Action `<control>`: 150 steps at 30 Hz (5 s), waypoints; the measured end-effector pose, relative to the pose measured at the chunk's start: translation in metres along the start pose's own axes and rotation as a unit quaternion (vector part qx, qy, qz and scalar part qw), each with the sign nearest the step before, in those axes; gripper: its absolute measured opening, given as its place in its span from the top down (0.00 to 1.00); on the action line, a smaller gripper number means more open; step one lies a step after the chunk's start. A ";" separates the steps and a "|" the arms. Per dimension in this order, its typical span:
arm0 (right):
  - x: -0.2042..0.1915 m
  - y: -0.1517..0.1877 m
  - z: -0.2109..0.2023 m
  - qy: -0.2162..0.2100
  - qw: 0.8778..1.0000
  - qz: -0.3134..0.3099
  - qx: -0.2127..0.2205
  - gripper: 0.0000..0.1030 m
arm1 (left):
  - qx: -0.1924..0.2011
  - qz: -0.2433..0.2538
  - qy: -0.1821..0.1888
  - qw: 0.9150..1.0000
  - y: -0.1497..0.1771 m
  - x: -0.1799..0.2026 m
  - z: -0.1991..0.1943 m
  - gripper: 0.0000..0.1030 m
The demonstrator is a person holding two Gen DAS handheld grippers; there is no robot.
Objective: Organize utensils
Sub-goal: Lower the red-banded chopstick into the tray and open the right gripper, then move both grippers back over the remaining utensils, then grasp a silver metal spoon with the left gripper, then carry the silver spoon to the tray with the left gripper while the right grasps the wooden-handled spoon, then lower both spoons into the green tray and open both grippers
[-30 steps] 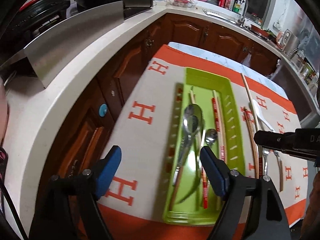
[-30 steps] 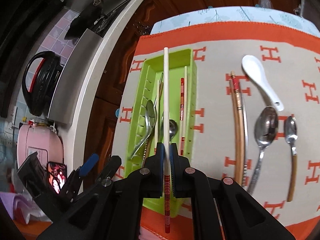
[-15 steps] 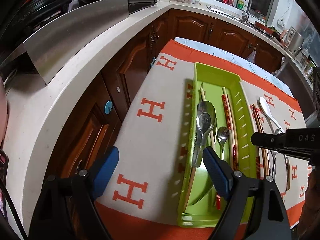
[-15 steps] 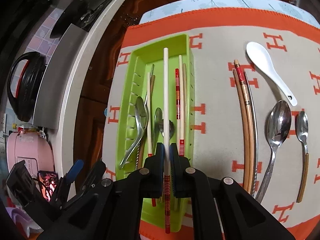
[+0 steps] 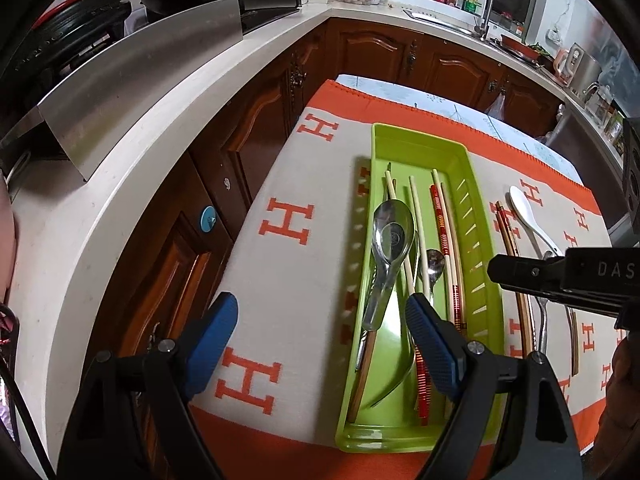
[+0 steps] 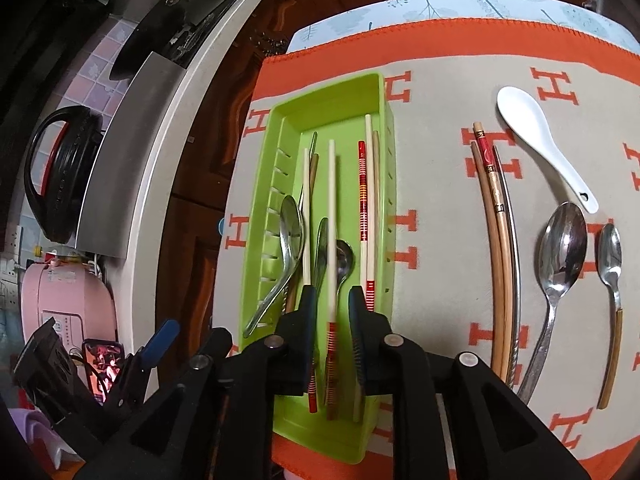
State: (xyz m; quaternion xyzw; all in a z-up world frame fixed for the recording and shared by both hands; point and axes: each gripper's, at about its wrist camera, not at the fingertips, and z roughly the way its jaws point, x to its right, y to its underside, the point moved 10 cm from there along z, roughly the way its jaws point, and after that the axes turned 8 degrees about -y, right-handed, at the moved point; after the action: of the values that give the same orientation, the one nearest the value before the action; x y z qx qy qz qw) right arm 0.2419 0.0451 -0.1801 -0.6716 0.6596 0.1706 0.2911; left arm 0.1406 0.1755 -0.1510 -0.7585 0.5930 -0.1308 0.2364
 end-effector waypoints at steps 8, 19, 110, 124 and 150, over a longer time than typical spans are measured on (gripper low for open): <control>0.011 0.002 -0.042 0.022 0.998 -0.042 0.030 0.84 | 0.003 0.013 0.016 1.000 0.000 0.015 -0.012 0.18; 0.092 0.005 -0.143 0.074 0.990 -0.029 0.118 0.84 | 0.012 0.075 0.084 0.994 0.003 0.093 -0.046 0.18; 0.220 0.016 -0.097 0.003 0.998 0.042 0.036 0.84 | -0.185 0.111 0.202 0.955 0.060 0.242 -0.003 1.00; 0.204 0.015 -0.091 0.073 0.996 0.016 0.039 0.94 | -0.084 0.061 0.182 0.978 0.005 0.139 -0.058 1.00; 0.001 0.008 -0.009 -0.035 0.999 -0.002 0.030 0.94 | -0.059 0.059 0.094 0.992 -0.005 0.065 0.023 1.00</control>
State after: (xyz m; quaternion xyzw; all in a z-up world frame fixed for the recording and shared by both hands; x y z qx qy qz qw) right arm 0.2327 0.0390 -0.1750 -0.6575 0.6527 0.1735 0.3339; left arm 0.1725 0.1186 -0.1731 -0.7195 0.6626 -0.1521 0.1422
